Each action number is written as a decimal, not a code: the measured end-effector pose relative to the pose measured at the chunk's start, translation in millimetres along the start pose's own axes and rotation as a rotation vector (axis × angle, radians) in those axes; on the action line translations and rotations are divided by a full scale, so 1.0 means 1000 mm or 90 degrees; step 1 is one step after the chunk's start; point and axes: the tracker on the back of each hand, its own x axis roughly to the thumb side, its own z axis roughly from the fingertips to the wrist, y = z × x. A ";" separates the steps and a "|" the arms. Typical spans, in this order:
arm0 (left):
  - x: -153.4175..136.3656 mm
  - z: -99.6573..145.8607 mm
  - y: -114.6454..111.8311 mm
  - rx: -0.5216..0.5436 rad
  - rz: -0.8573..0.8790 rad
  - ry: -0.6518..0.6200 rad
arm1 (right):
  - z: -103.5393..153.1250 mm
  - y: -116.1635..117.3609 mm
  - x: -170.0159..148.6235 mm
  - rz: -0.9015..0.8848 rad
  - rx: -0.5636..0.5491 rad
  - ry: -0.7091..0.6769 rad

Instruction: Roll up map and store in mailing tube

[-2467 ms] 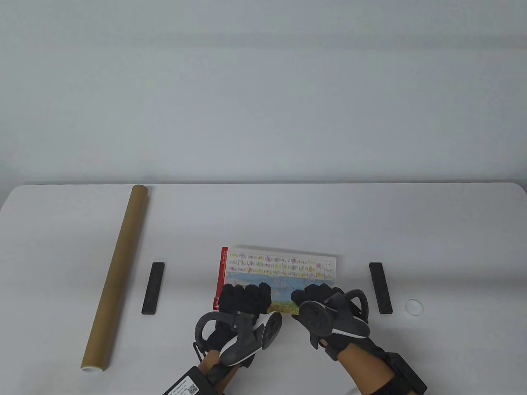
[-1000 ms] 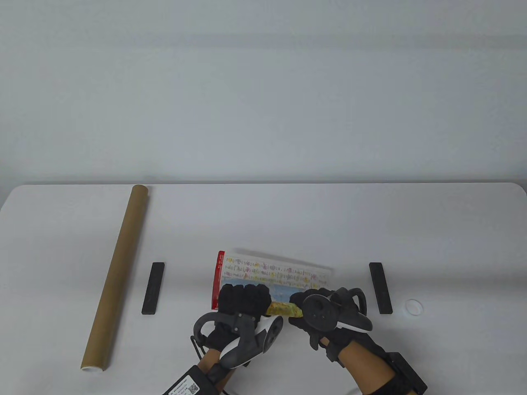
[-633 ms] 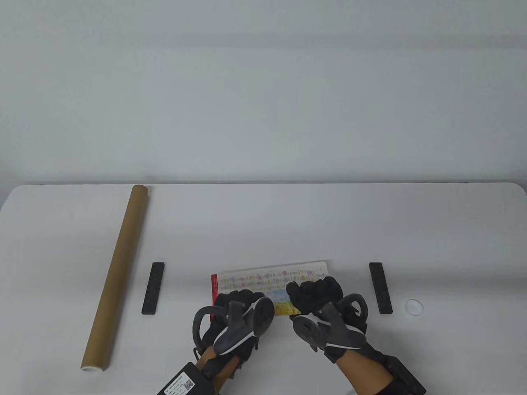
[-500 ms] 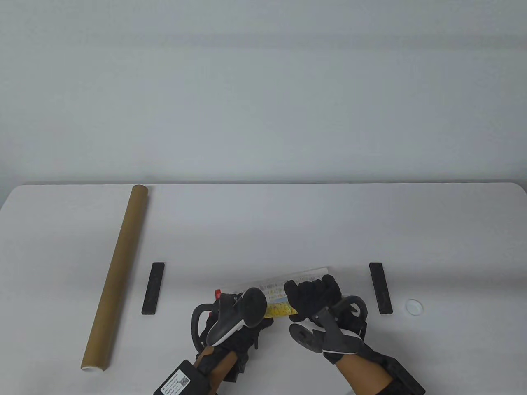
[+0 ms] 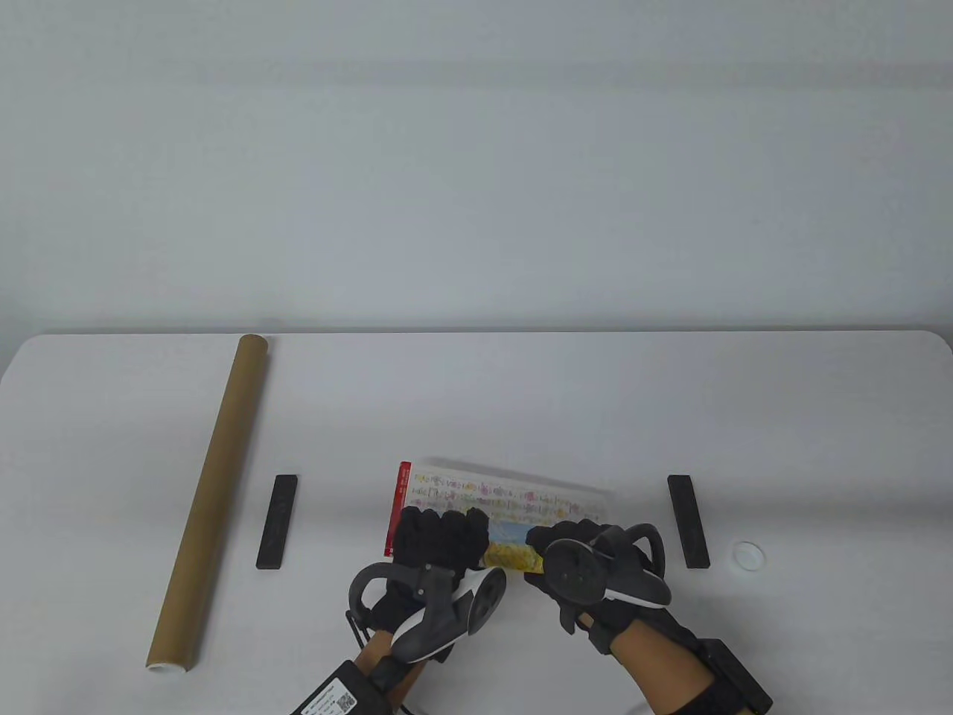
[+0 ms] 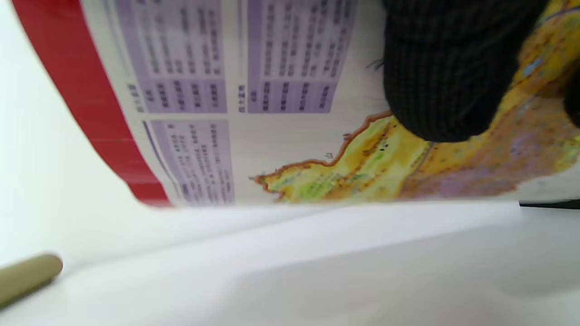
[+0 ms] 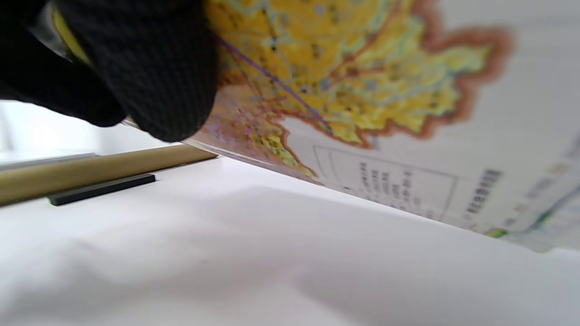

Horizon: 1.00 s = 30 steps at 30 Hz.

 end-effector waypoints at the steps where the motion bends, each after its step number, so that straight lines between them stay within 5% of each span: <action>1: 0.000 0.000 0.000 0.001 -0.010 -0.002 | -0.001 0.001 -0.001 -0.014 0.011 -0.003; 7: -0.002 -0.003 0.000 -0.037 0.026 0.006 | 0.002 -0.001 0.005 0.069 -0.015 -0.023; 19: -0.023 -0.014 -0.020 -0.280 0.273 0.063 | 0.013 -0.004 0.030 0.282 -0.137 -0.075; 22: -0.021 -0.013 -0.022 -0.272 0.269 0.058 | 0.011 -0.004 0.030 0.276 -0.121 -0.069; 30: -0.004 -0.005 -0.009 -0.107 0.090 0.020 | 0.005 -0.003 0.014 0.170 -0.060 -0.020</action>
